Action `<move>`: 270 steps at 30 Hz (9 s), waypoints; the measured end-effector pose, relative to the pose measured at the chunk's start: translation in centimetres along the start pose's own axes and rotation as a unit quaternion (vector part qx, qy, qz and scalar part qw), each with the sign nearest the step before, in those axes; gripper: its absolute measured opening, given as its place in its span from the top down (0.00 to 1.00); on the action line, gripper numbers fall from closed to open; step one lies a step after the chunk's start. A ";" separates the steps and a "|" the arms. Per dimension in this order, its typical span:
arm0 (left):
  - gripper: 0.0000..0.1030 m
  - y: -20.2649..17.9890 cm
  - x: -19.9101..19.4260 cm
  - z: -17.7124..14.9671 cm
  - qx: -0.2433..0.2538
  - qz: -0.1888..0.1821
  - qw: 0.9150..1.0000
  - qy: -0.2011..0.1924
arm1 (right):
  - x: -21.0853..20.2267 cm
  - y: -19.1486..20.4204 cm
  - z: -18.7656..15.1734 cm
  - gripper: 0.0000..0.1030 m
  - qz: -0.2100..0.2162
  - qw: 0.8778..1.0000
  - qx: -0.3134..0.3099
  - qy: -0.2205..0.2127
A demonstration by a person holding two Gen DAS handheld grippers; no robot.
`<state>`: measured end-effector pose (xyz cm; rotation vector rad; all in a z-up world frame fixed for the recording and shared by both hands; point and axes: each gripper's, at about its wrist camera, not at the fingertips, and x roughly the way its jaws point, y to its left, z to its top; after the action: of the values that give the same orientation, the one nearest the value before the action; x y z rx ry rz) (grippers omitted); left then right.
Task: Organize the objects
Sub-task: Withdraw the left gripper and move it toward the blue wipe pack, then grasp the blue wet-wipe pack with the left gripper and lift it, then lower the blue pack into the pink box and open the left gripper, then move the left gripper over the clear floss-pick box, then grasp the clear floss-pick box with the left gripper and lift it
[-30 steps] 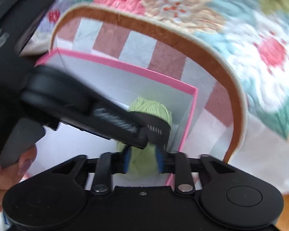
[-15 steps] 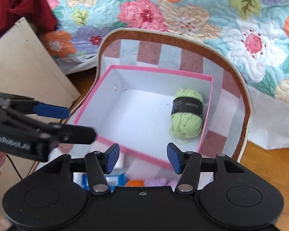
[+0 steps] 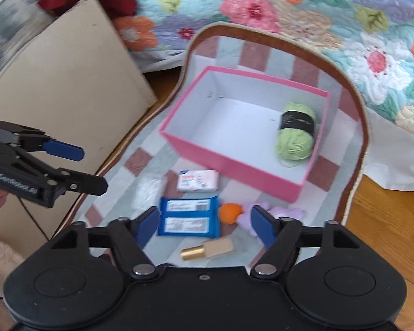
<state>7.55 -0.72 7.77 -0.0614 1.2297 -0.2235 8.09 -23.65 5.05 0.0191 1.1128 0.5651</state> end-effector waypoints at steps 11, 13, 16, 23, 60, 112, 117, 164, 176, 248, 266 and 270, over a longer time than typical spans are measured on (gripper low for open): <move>0.16 1.9 2.0 -4.7 -0.029 -0.017 0.999 0.015 | -0.4 2.9 -3.0 0.14 0.037 0.998 -0.041 -0.004; 0.16 2.4 3.2 -5.0 -0.047 -0.026 0.998 0.015 | 0.6 2.9 -3.6 0.14 0.035 0.999 -0.038 -0.005; 0.16 2.8 4.6 -5.4 -0.057 -0.023 0.998 0.003 | 2.2 2.5 -4.6 0.15 0.040 0.999 -0.031 -0.004; 0.19 4.4 7.7 -7.0 -0.106 -0.031 0.994 0.007 | 7.3 1.9 -6.6 0.15 0.056 0.998 -0.002 -0.016; 0.76 7.3 20.2 -10.8 -0.184 -0.058 0.979 -0.066 | 21.9 1.1 -6.6 0.66 -0.035 0.998 -0.007 0.051; 0.74 2.9 15.3 14.3 -0.036 -0.009 0.992 -0.119 | 13.6 -1.9 10.2 0.66 -0.103 0.987 -0.116 -0.051; 0.74 2.9 21.3 17.5 -0.037 0.002 0.995 -0.095 | 19.1 -6.1 12.2 0.66 -0.103 0.992 -0.058 -0.041; 0.34 4.5 3.8 4.9 0.031 0.015 0.997 -0.071 | 7.1 1.7 4.1 0.47 -0.004 0.998 -0.020 -0.061; 0.34 8.6 2.2 -3.2 -0.059 -0.042 0.996 -0.058 | 5.4 6.8 -0.1 0.36 0.057 0.996 -0.052 -0.051; 0.70 9.7 19.3 -7.3 -0.203 -0.138 0.969 -0.005 | 23.2 6.0 -7.0 0.28 -0.120 0.989 -0.069 0.056; 0.63 10.0 20.1 -6.2 -0.171 -0.104 0.980 0.010 | 22.0 5.8 -6.4 0.38 -0.021 0.999 -0.038 0.026; 0.62 9.0 21.0 -6.7 -0.176 -0.126 0.975 0.041 | 21.7 6.5 -6.6 0.30 -0.055 0.996 -0.066 0.027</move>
<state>9.15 4.35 -15.42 -0.5225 1.3323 -0.2282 6.65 -10.29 -14.30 -0.1732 1.1195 0.5415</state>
